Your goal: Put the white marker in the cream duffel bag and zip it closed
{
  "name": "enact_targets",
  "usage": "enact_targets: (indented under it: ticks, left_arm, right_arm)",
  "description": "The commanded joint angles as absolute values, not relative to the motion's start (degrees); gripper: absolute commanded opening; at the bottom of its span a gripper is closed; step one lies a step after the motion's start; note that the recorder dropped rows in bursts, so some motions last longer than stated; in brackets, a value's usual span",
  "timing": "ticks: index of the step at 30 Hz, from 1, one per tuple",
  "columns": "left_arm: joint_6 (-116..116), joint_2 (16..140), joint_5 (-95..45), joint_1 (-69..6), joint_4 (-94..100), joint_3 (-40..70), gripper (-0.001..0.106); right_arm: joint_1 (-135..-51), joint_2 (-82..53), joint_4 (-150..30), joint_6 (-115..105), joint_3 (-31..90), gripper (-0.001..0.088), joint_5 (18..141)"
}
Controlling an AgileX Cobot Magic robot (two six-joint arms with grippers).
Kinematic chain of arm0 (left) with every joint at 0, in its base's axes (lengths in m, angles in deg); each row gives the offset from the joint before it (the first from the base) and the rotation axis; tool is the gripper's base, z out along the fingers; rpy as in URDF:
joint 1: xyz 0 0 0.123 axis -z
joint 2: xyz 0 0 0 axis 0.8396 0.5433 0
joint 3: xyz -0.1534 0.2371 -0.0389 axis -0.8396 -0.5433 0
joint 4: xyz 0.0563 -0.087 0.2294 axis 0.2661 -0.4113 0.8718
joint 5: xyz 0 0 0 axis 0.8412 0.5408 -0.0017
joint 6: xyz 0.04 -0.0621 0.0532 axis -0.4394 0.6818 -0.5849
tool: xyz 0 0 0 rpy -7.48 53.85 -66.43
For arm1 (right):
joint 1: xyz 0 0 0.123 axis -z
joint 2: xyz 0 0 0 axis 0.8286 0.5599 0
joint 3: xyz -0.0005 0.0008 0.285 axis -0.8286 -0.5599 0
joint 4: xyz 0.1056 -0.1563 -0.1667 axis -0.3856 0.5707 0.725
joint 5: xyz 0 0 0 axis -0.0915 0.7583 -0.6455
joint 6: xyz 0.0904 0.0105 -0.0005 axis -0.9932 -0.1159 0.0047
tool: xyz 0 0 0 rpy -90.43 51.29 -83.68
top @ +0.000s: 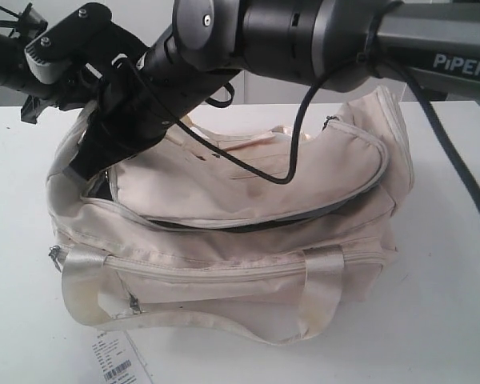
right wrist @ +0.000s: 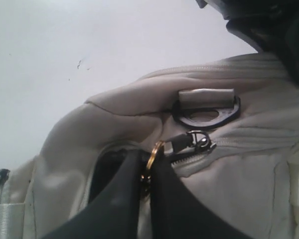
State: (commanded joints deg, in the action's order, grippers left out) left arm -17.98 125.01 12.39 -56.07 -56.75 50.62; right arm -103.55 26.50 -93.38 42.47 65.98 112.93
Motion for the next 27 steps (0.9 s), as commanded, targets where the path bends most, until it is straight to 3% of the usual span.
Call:
enact_targets:
  ticks: [17, 27]
  left_arm:
    - [-17.54, 125.01, 12.44, -59.93, -57.14, 50.62, 0.000]
    - [-17.54, 125.01, 12.00, -59.93, -57.37, 50.62, 0.000]
  right_arm:
    - [-103.55, 25.63, -96.37, 55.85, 65.98, 0.0000, 115.33]
    - [-103.55, 25.40, -108.26, 55.30, 65.98, 0.0000, 119.86]
